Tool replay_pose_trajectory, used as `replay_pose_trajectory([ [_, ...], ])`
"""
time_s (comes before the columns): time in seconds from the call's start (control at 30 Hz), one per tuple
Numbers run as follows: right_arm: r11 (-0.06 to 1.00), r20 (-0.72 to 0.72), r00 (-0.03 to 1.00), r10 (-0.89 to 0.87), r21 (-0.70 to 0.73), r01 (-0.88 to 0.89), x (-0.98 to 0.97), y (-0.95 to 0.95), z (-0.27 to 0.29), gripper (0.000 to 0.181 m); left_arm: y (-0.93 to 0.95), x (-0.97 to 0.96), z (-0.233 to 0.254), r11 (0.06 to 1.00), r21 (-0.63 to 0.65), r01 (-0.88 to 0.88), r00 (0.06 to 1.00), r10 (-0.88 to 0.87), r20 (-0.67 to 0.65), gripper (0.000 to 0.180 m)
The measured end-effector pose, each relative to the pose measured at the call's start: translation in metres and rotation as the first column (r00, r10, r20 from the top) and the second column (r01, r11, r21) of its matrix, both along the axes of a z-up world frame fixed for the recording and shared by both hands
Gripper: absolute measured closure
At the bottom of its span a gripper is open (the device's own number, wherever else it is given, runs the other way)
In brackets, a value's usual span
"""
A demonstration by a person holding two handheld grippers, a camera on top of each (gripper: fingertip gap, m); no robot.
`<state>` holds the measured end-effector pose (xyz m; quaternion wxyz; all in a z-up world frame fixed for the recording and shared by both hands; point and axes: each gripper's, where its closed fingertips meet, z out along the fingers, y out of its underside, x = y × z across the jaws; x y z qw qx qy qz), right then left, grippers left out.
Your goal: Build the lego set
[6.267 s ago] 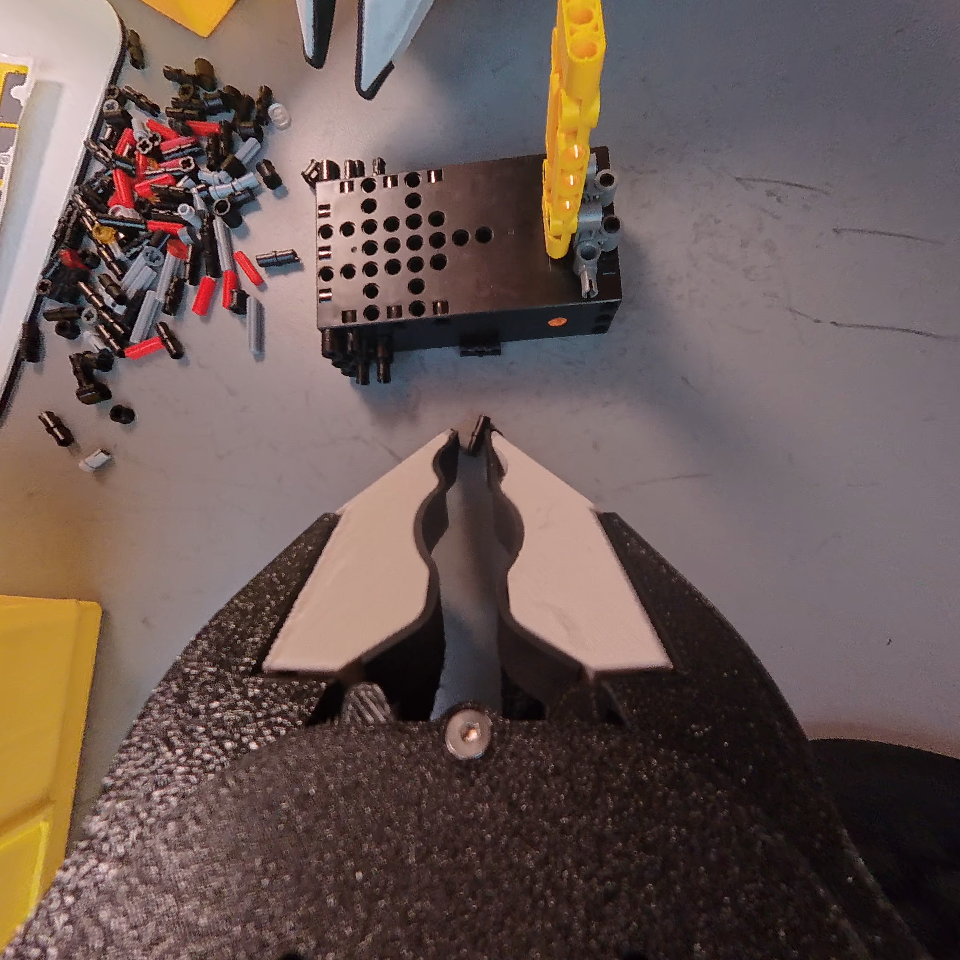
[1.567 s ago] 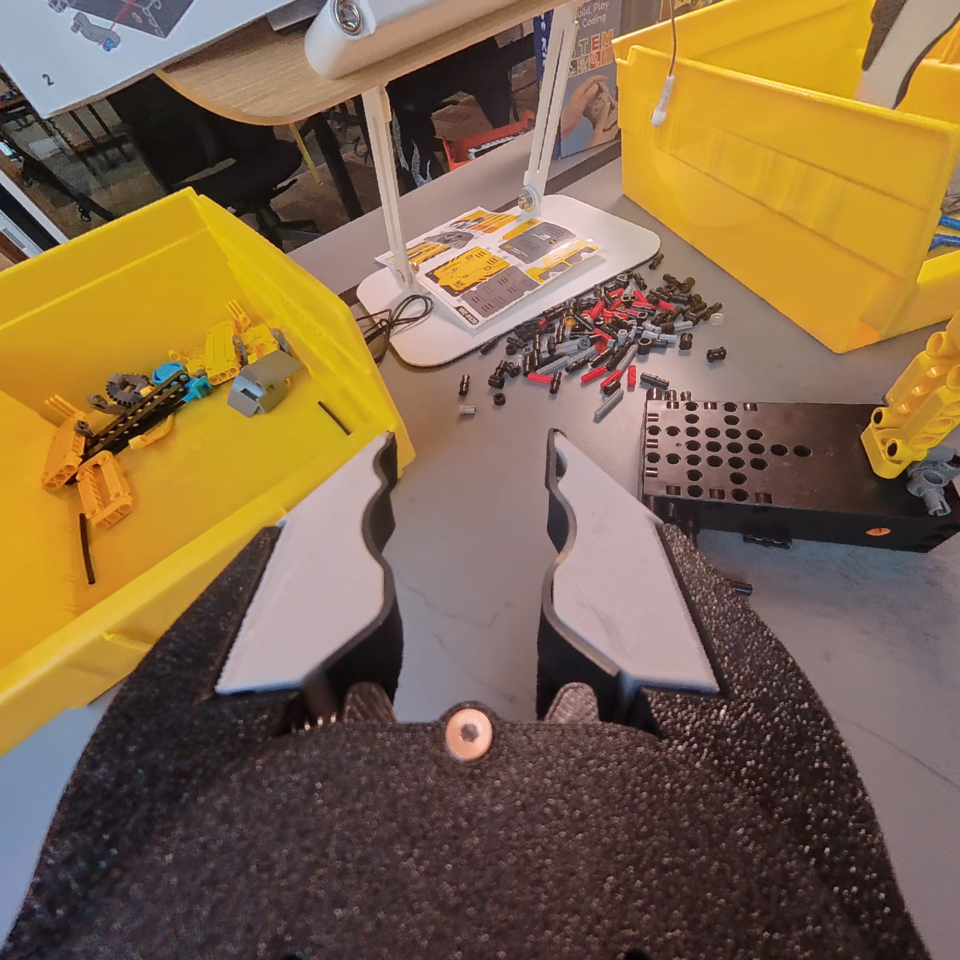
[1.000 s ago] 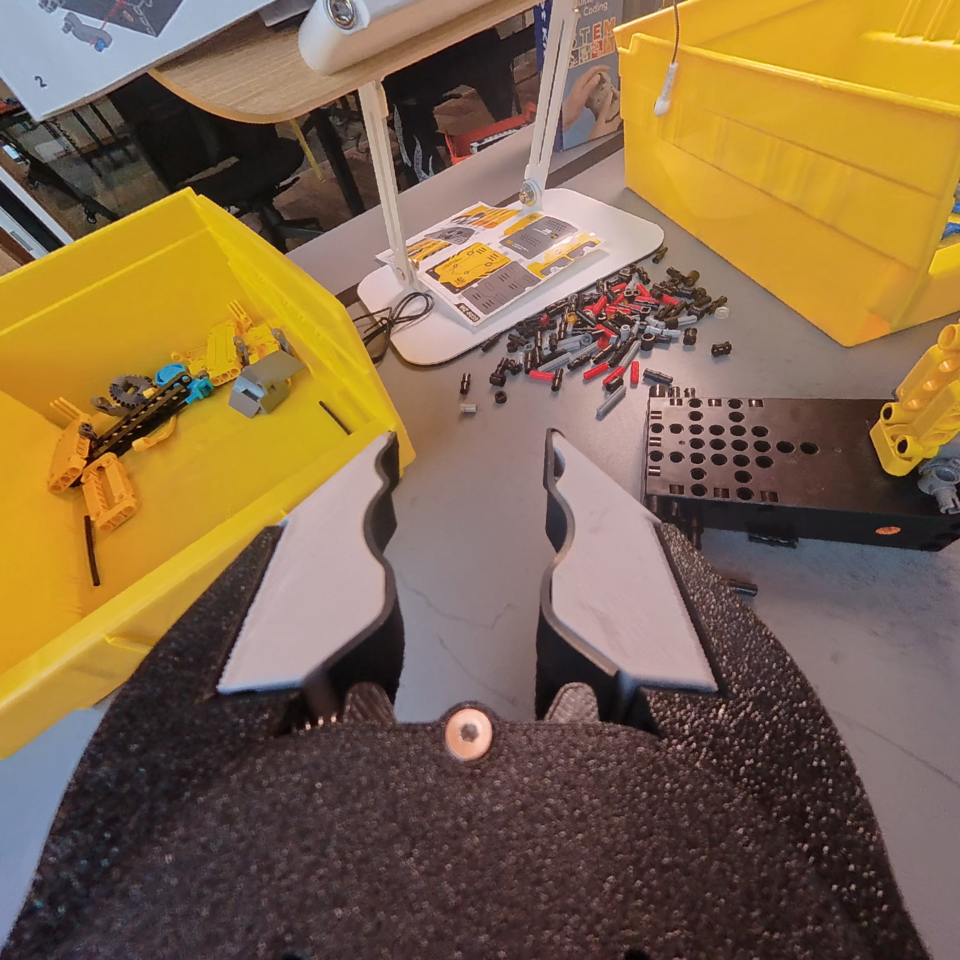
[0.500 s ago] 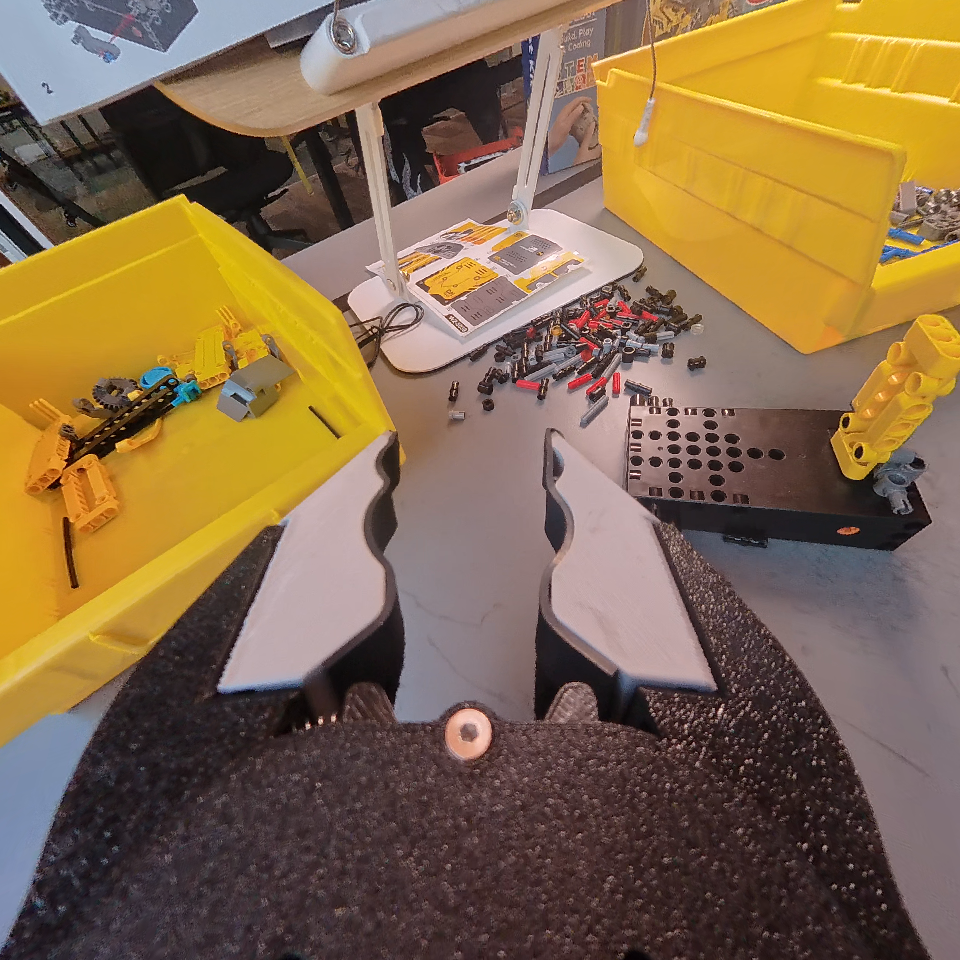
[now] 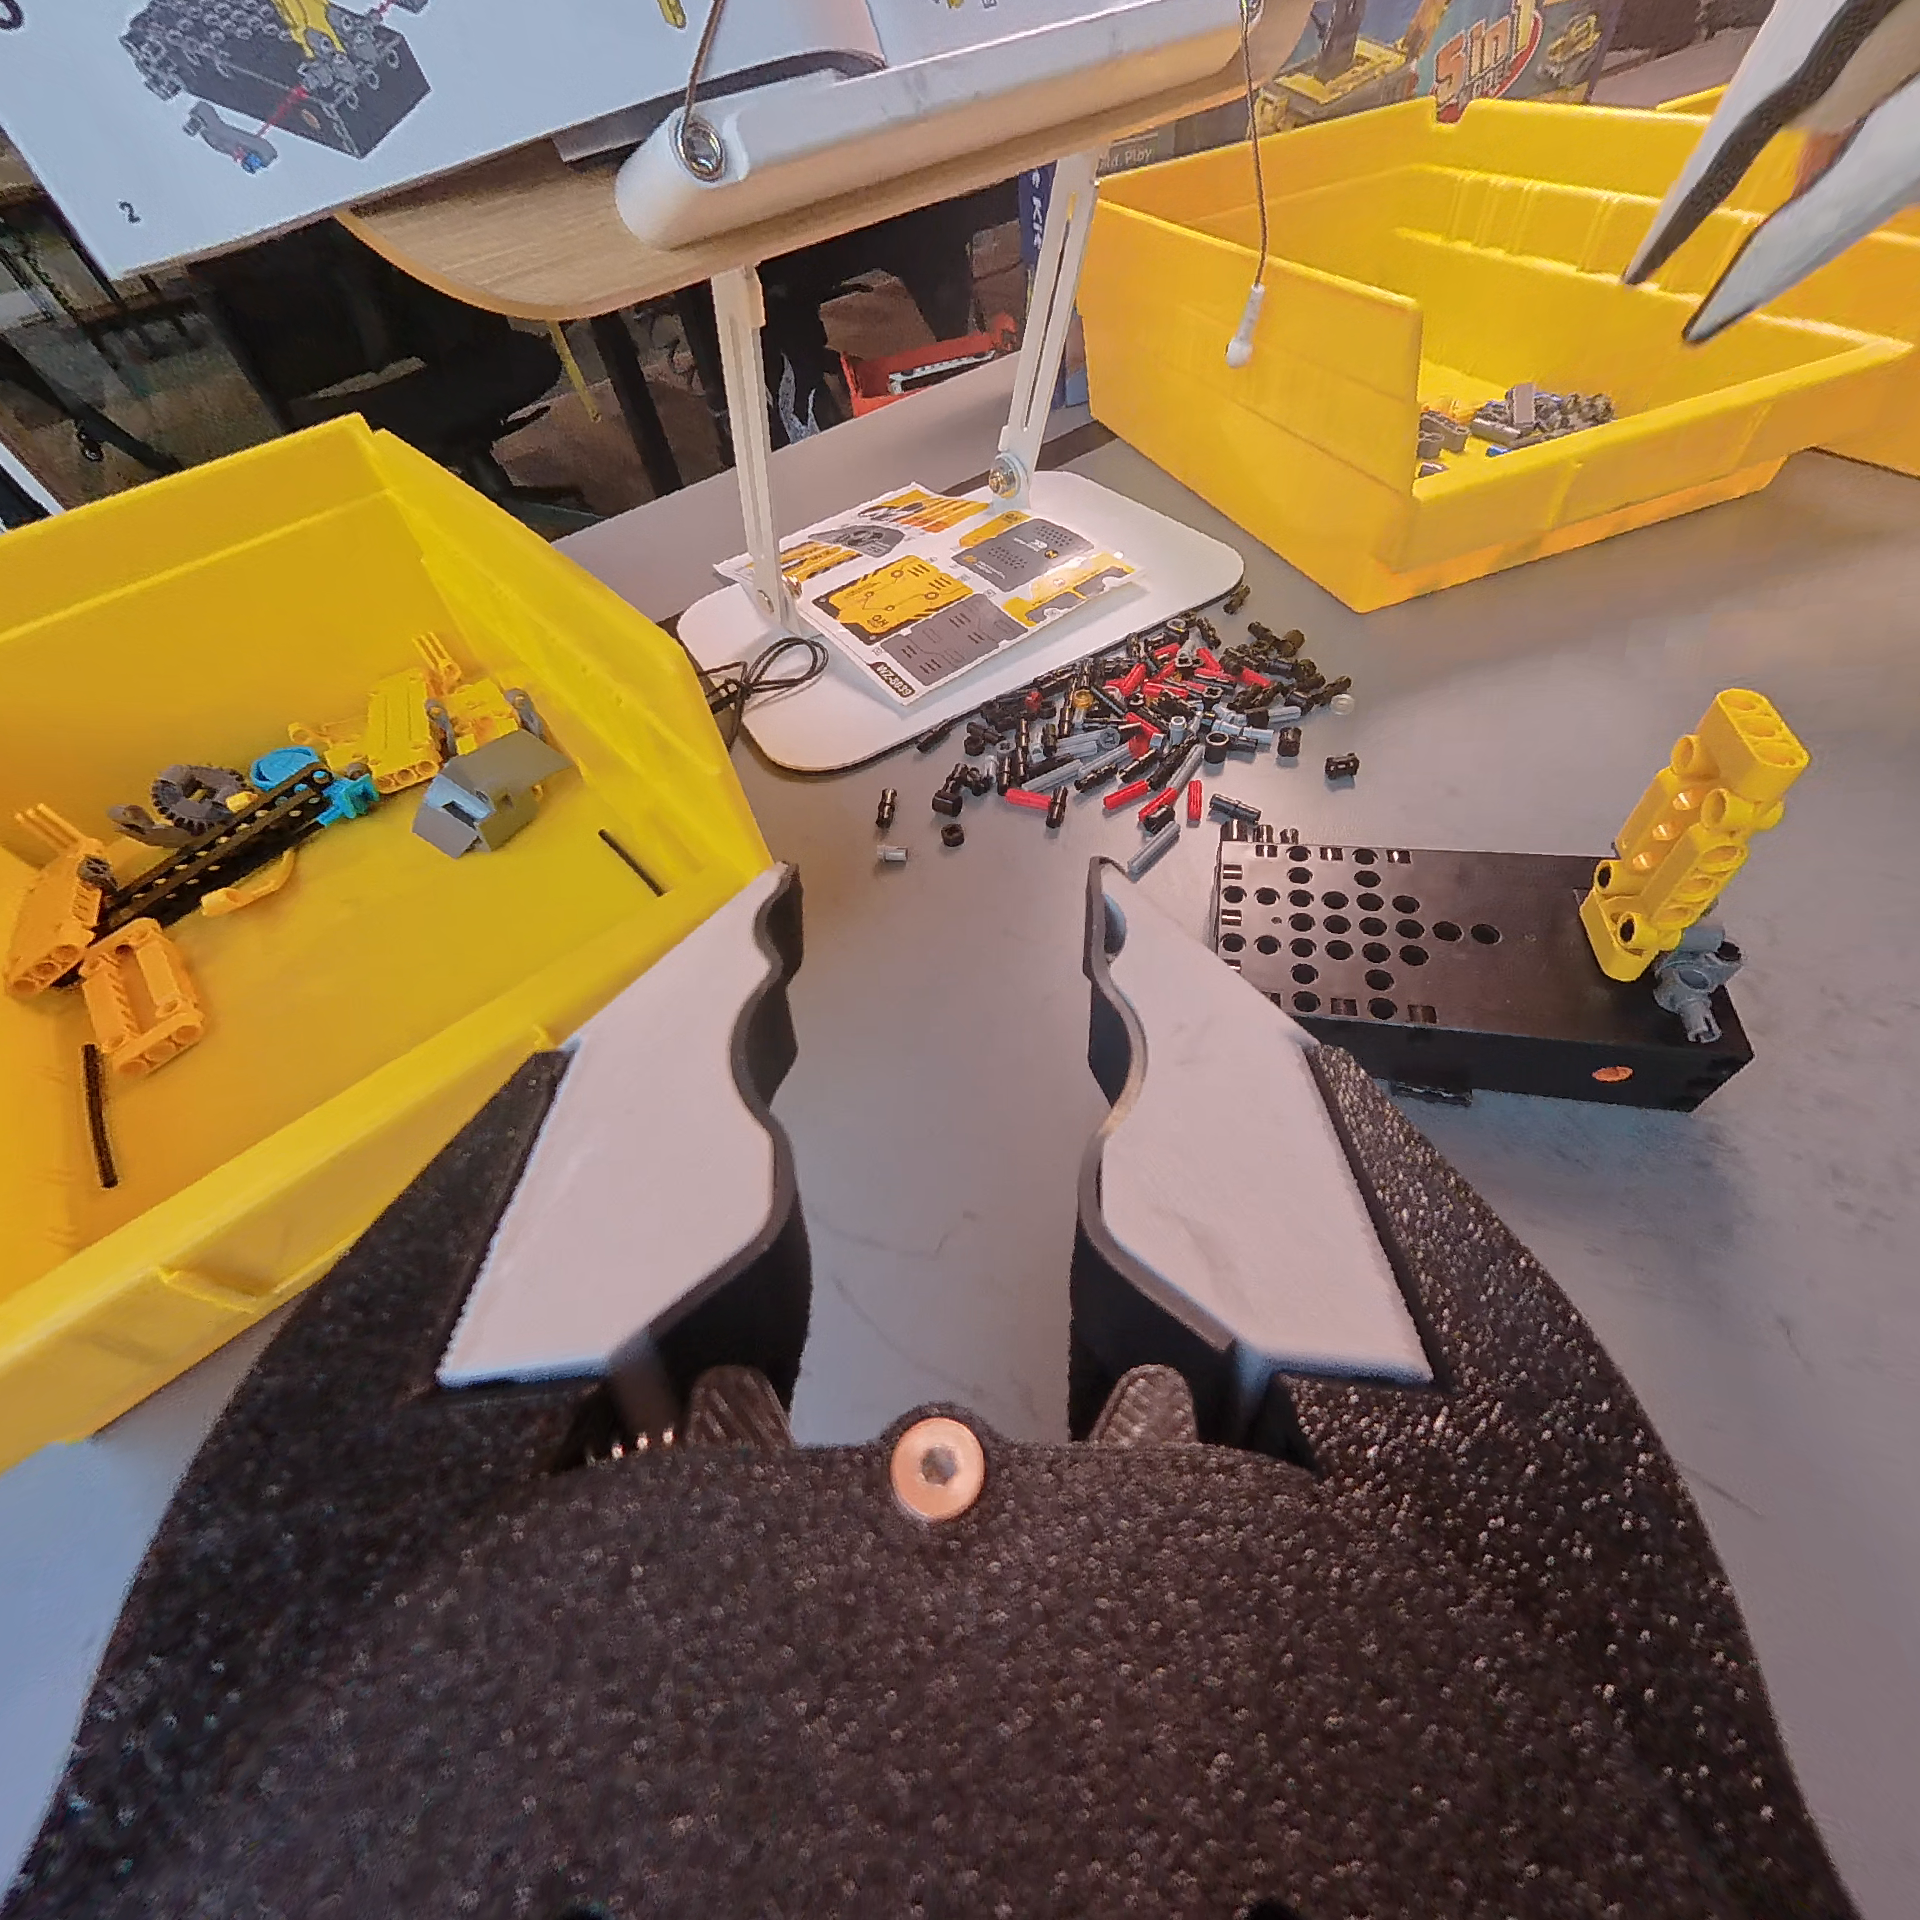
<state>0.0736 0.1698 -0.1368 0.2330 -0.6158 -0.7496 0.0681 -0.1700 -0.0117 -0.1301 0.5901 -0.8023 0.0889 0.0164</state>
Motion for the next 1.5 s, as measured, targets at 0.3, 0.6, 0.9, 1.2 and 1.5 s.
replay_pose_trajectory([
  [0.3,0.922,-0.287,0.886,-0.365,0.024,0.387,0.146,0.078,0.076,0.164,-0.001,0.005,0.001,1.000,0.003,0.014,1.000,-0.014,-0.001,0.126],
  [0.6,0.935,0.011,0.938,-0.347,-0.075,0.347,0.188,0.069,-0.039,0.179,0.003,0.009,-0.010,0.999,-0.041,0.005,0.999,-0.008,-0.054,0.127],
  [0.9,0.917,0.031,0.929,-0.368,-0.155,0.368,0.188,0.076,-0.063,0.174,0.002,0.006,-0.011,0.999,-0.042,-0.021,0.997,0.018,-0.078,0.127],
  [1.2,0.923,-0.002,0.938,-0.347,-0.178,0.342,0.187,0.074,-0.063,0.179,0.003,0.008,-0.013,0.999,-0.051,-0.016,0.995,0.011,-0.096,0.127],
  [1.5,0.972,-0.390,0.890,-0.236,-0.111,0.209,0.111,0.000,0.083,0.178,0.003,0.007,-0.011,0.999,-0.042,-0.009,0.997,0.006,-0.070,0.128],
])
